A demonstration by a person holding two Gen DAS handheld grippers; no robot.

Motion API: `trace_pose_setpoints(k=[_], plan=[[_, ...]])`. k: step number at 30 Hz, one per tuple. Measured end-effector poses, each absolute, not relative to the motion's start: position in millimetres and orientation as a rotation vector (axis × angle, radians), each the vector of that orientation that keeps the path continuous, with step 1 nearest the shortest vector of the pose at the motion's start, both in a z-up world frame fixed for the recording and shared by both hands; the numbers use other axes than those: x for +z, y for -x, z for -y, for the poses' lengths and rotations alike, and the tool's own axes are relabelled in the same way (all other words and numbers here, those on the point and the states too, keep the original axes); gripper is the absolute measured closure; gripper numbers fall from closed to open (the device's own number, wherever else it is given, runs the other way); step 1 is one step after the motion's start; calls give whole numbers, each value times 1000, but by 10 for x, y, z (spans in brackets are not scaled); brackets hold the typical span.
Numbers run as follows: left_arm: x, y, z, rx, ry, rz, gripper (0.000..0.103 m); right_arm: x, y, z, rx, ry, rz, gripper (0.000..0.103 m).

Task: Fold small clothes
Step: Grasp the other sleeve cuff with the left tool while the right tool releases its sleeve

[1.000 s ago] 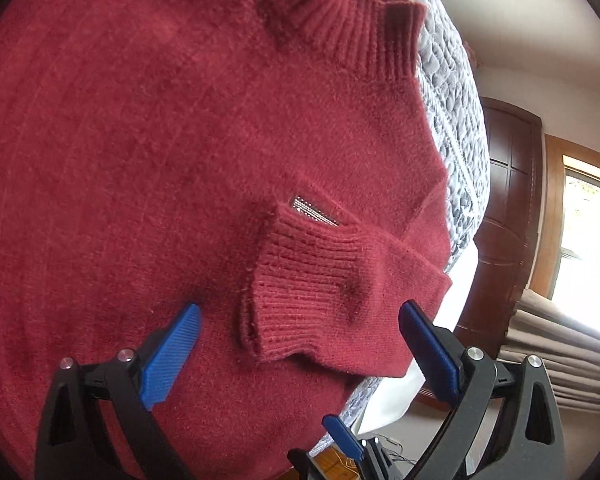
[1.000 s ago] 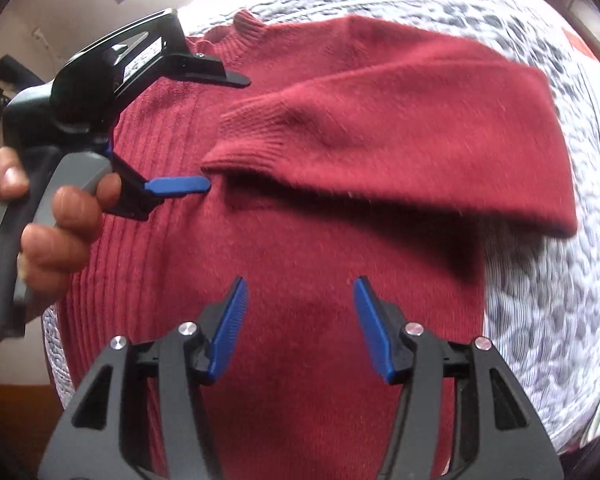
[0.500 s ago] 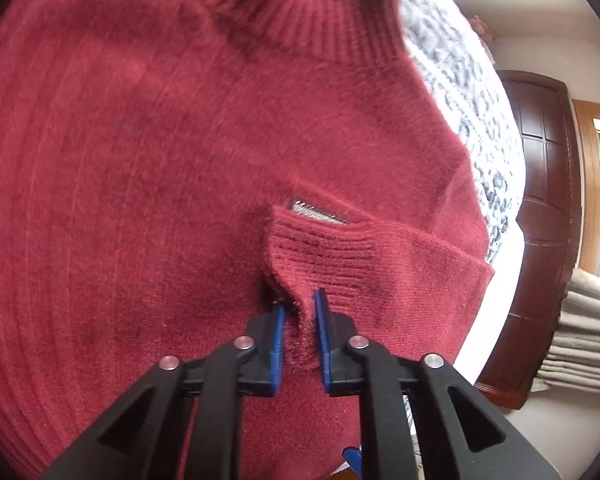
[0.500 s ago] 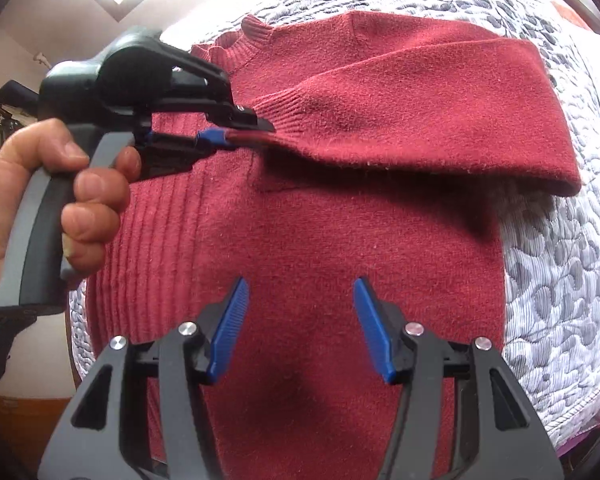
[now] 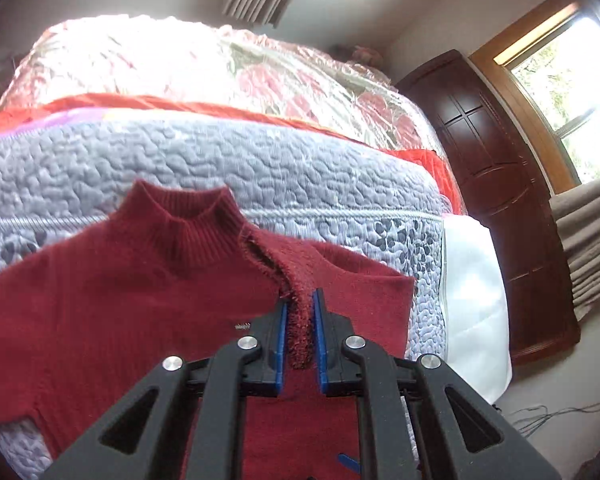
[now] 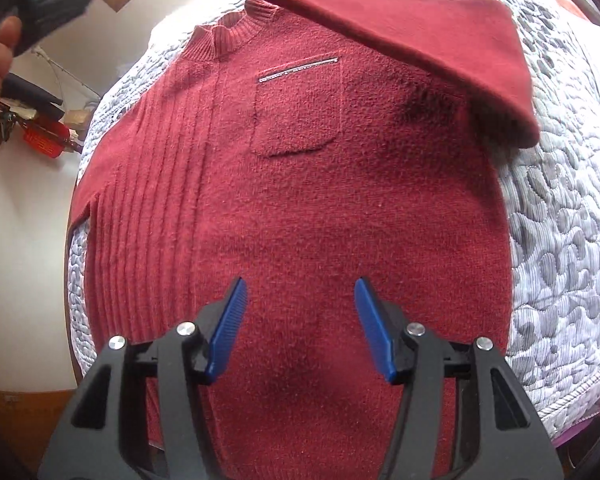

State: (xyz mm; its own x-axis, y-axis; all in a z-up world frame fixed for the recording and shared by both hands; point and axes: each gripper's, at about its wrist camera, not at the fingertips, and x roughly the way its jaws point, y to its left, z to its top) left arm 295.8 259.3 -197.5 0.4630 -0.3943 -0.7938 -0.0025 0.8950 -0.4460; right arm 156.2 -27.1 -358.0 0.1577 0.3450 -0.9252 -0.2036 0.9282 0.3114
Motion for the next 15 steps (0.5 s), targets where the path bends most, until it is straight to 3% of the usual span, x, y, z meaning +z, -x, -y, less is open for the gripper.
trace_pose_setpoints(k=[5,15], plan=[[-1862,-2792,-3056,-185,358,-1017,92,-3608,-1534,178,412,-116,-1364,46],[-2279,-2402,-4011,-77,471,-1028,93,-3644,-1497,118,421,-91,-1382,46]])
